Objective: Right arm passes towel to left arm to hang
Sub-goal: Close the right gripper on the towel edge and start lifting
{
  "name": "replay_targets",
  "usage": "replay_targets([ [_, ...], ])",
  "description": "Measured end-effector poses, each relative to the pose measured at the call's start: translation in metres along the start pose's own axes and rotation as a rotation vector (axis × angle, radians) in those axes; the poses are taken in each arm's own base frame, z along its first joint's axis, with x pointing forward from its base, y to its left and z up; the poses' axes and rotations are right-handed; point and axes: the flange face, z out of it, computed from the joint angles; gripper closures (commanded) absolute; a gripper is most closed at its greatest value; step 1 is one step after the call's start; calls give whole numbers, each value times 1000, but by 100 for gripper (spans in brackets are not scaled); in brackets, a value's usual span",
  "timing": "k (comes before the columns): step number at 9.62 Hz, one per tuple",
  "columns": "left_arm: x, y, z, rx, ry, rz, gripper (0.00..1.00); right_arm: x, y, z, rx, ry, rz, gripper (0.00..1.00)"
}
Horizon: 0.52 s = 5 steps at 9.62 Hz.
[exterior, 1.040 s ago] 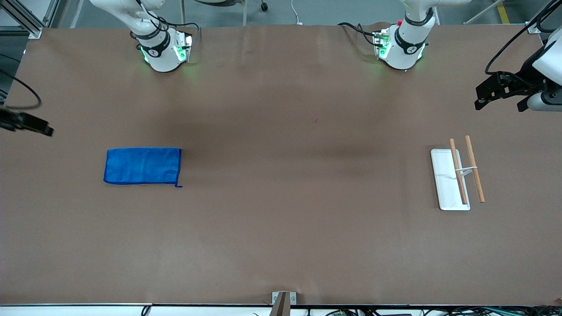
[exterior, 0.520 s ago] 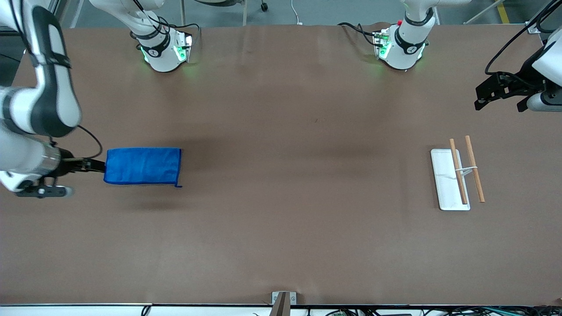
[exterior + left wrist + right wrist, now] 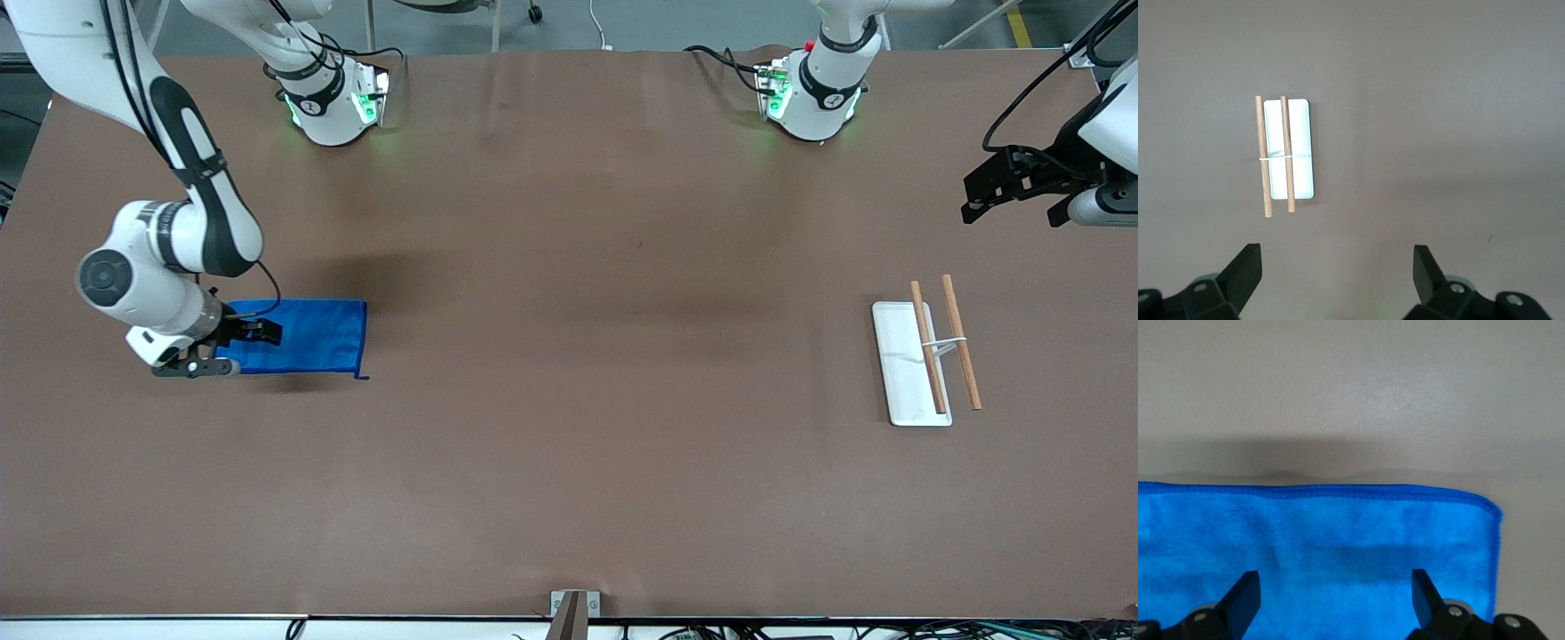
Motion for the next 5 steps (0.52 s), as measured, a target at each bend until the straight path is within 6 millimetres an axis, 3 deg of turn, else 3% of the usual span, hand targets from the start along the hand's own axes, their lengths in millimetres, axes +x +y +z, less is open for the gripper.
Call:
replay_targets([
  [2,0,0,1,0,-2,0,0,-3,-9,21,2,5,-17,3],
  [3,1,0,1,0,-2,0,0,-5,-14,30,2,16,-24,35],
  [4,2,0,1,0,2,0,0,-8,-16,39,2,16,-29,83],
  [5,2,0,1,0,7,1,0,-7,-16,39,1,21,-44,100],
])
